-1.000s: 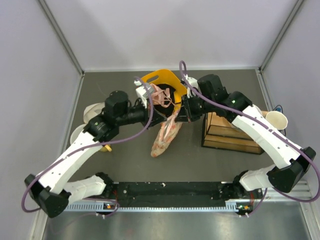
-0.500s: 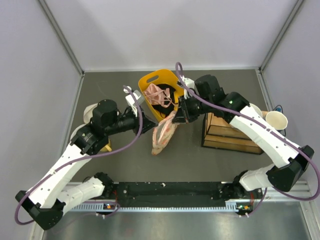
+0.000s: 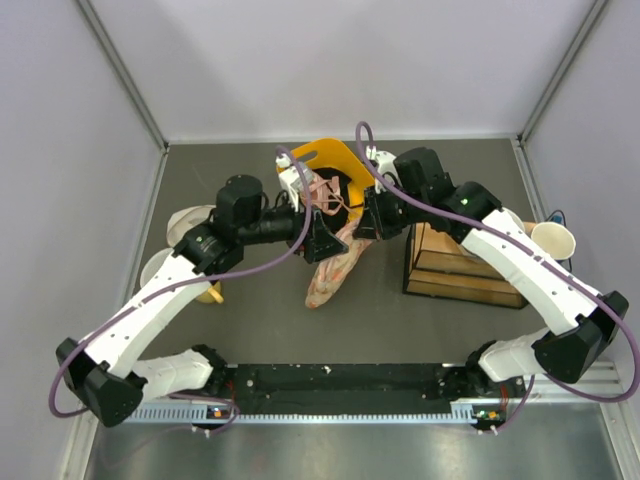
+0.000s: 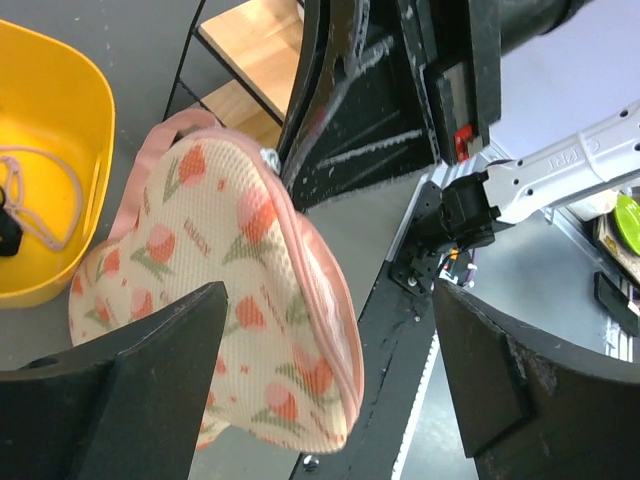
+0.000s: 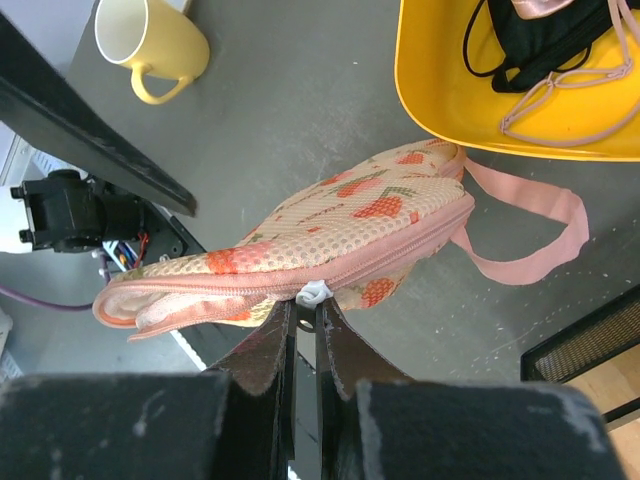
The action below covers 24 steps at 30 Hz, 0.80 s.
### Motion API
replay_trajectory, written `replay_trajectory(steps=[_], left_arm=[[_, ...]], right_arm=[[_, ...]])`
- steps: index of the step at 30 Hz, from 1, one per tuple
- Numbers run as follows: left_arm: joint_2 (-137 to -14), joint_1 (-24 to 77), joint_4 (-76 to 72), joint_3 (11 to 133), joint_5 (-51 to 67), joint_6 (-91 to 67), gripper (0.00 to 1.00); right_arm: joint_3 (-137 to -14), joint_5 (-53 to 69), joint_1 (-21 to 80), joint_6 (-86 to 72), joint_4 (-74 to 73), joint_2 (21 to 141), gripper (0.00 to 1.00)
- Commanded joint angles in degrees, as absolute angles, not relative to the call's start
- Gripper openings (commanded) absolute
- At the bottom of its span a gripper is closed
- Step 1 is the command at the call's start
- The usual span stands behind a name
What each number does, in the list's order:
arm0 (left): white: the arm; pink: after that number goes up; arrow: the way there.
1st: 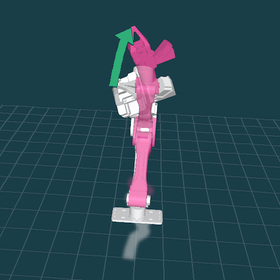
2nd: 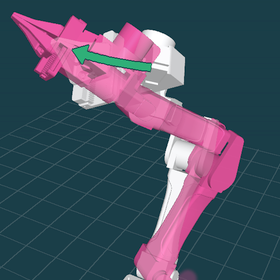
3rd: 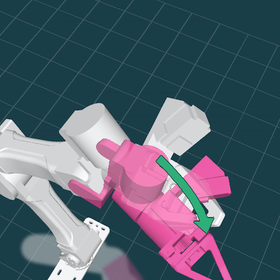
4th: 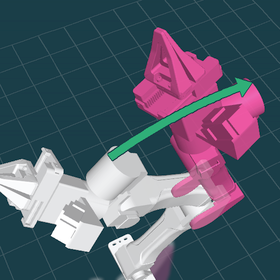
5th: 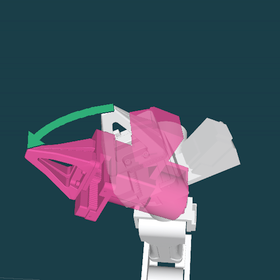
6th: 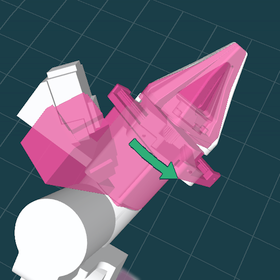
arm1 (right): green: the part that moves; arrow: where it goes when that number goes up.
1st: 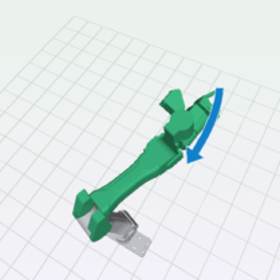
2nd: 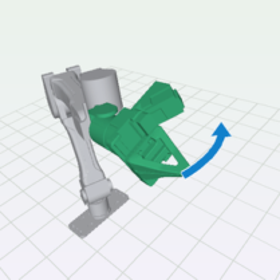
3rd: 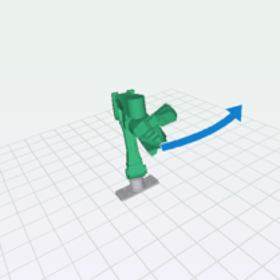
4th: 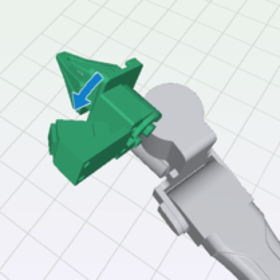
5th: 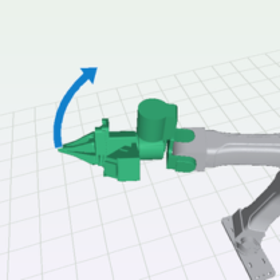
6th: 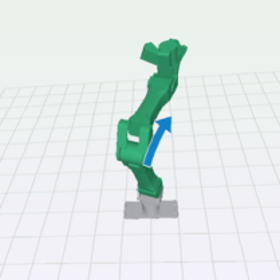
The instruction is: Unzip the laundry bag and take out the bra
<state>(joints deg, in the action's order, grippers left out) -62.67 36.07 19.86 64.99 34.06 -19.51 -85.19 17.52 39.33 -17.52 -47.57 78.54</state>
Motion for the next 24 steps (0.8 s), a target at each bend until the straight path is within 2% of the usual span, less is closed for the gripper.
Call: replay_trajectory(steps=[1,2,4,5,6,9,10,11,13,14,15,16,17,21,22,24], left_arm=[[-67.5,37.5,14.2,69.3,36.8,-21.9,0.86],[-68.4,37.9,13.9,70.0,36.4,-22.1,0.83],[-70.8,38.4,13.8,71.8,35.9,-22.1,0.7],[-71.9,38.3,13.9,72.2,35.9,-22.1,0.66],[-72.3,38.4,13.8,72.9,35.5,-22.1,0.55],[-72.9,38.4,14.5,73.5,35.6,-21.3,0.34],[-72.9,38.4,14.8,73.4,35.6,-21.0,0.11],[-73.0,38.3,15.2,73.4,35.6,-20.7,0.0],[-73.0,38.4,16.8,73.0,34.8,-20.1,0.0],[-72.2,38.4,17.0,72.3,34.5,-19.9,0.0],[-71.5,38.3,17.1,71.6,33.9,-19.6,0.0],[-70.8,38.2,17.4,71.2,33.8,-18.9,0.0],[-69.5,38.1,17.5,70.4,33.6,-18.5,0.0],[-66.7,37.4,18.5,69.3,34.9,-16.8,0.0],[-66.4,37.4,19.2,69.2,35.5,-16.0,0.0],[-65.7,37.4,20.1,69.3,36.4,-15.0,0.0]], right_arm=[[-87.2,16.7,39.6,-16.7,-46.6,77.3,0.0],[-87.1,16.7,39.6,-16.8,-46.6,77.2,0.0],[-87.0,16.8,39.6,-16.9,-46.6,77.3,0.0],[-87.0,16.7,39.4,-16.7,-46.5,77.3,0.0],[-87.0,16.6,39.5,-16.9,-46.6,77.1,0.0],[-87.0,16.4,39.6,-17.0,-46.8,76.3,0.0],[-86.9,16.6,39.6,-17.1,-46.7,76.2,0.0],[-87.1,16.6,39.6,-16.9,-46.8,76.0,0.0],[-87.4,17.4,39.6,-16.5,-46.8,75.7,0.0],[-87.6,17.9,39.5,-16.3,-47.0,75.6,0.07],[-87.8,18.7,39.5,-15.8,-47.3,75.5,0.23],[-88.5,19.9,38.9,-14.4,-47.9,75.2,0.47],[-88.9,20.0,38.2,-13.9,-49.2,75.0,0.53],[-90.2,23.6,33.0,-12.7,-49.9,72.2,0.7],[-90.7,25.3,32.3,-12.3,-49.9,71.6,0.8],[-91.1,25.4,31.7,-11.6,-49.8,70.8,0.81]])
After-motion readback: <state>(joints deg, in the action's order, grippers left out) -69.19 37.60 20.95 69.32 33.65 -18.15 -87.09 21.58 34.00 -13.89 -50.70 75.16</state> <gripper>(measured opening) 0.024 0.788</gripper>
